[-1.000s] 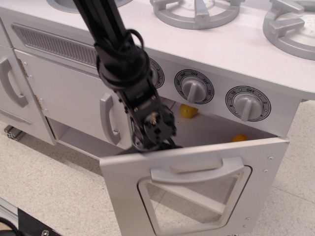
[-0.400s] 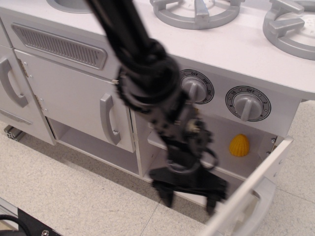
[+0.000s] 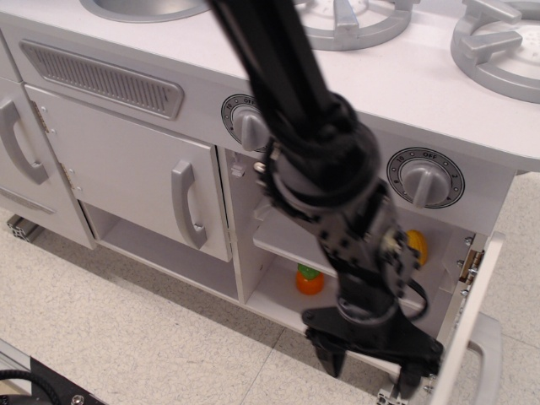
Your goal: Open oven
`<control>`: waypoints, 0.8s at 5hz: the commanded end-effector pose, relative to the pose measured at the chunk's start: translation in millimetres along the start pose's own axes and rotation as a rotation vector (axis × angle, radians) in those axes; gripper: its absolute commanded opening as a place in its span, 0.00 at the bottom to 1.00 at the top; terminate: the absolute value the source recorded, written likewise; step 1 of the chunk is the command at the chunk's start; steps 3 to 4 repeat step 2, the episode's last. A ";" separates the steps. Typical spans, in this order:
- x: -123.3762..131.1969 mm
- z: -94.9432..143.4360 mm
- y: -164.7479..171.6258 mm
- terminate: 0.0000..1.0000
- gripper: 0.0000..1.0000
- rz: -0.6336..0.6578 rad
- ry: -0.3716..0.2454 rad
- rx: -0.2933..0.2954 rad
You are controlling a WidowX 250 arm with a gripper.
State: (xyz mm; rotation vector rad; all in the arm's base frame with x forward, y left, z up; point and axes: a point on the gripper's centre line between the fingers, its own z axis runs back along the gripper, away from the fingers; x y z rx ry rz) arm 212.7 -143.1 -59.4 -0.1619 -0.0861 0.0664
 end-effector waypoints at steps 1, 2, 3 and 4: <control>-10.3 10.8 0.6 0.00 1.00 -0.074 -0.021 -0.019; -10.3 10.8 0.6 1.00 1.00 -0.074 -0.021 -0.019; -10.3 10.8 0.6 1.00 1.00 -0.074 -0.021 -0.019; -10.3 10.8 0.6 1.00 1.00 -0.074 -0.021 -0.019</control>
